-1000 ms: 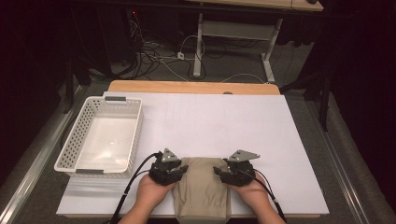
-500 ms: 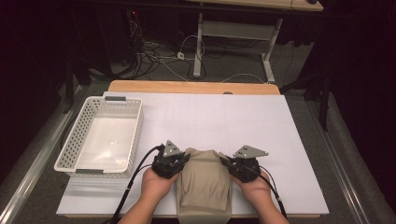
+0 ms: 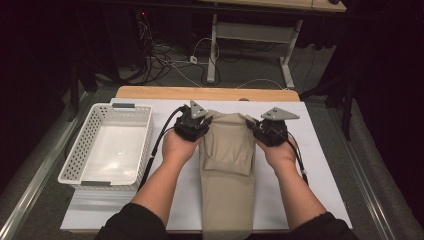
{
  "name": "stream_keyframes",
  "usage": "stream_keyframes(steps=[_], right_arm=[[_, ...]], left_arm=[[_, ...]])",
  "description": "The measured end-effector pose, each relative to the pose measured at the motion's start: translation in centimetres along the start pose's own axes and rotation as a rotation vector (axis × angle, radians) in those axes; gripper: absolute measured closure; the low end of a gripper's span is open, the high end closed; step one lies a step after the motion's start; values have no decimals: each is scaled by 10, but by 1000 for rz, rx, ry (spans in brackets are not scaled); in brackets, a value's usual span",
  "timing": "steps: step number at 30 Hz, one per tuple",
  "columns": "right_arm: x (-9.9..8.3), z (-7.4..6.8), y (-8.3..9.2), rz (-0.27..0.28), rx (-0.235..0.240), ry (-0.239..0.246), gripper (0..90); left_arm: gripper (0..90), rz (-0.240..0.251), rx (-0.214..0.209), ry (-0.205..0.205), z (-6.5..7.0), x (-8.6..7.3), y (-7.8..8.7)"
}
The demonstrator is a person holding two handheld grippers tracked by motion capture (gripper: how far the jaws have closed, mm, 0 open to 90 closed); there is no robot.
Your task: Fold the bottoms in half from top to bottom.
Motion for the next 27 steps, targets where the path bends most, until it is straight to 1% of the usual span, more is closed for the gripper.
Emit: stream_keyframes(steps=[1,2,3,4,6,8,9,10,12,15,16,17,18,19,21,22,23,24,25,26,27], right_arm=[[2,9,-4,14,-17,-28,676],[-2,17,-8,2,-21,-85,600],[-8,22,-12,-28,-12,-128,536],[-13,26,-13,-46,-14,-137,512],[-23,27,-8,-60,-8,-121,474],[-33,25,-1,-71,-9,-109,447],[-38,23,3,-68,-5,-104,443],[-44,20,7,-72,-3,-103,437],[-57,13,16,-78,5,-97,431],[-79,0,29,-90,17,-78,423],[-87,-5,33,-97,23,-73,424],[-95,-10,37,-107,31,-64,424],[-106,-16,42,-130,36,-54,431],[-112,-20,46,-136,43,-49,439],[-127,-31,56,-146,68,-47,464],[-136,-37,63,-154,76,-46,483],[-140,-40,67,-153,80,-43,502],[-147,-47,75,-162,88,-43,513],[-151,-50,79,-167,87,-34,523],[-155,-54,85,-175,88,-23,537],[-158,-59,90,-183,95,-14,550]], left_arm=[[558,-25,3,41,-4,-3,-3],[525,-33,-12,83,-7,-6,-3],[490,-14,-19,102,-9,-9,-1],[465,-8,-33,125,-7,-14,3],[434,-3,-47,107,-3,-26,7],[413,-6,-85,108,4,-41,11],[402,-10,-98,107,7,-49,14],[379,-10,-110,107,11,-58,17],[367,-9,-143,106,20,-76,23],[356,-20,-200,104,37,-105,33],[343,-33,-218,99,42,-115,36],[315,-65,-237,91,48,-128,39],[290,-81,-244,88,52,-135,41],[289,-90,-250,82,56,-143,45],[289,-86,-270,76,66,-156,58],[289,-78,-278,77,69,-158,63],[288,-63,-295,78,76,-162,70],[253,-47,-294,69,78,-163,73],[231,-39,-300,74,83,-166,78],[229,-32,-310,74,88,-169,81],[213,-42,-322,57,95,-173,84]])
Point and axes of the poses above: each handheld gripper's, and its own axes: y roughly backward along the jaws, x roughly out of its top, z roughly to its right, the point moved 8 cm from there along -y, roughly forward along the jaws, and after that the axes turned 1 degree about x, right-handed, at the moved point
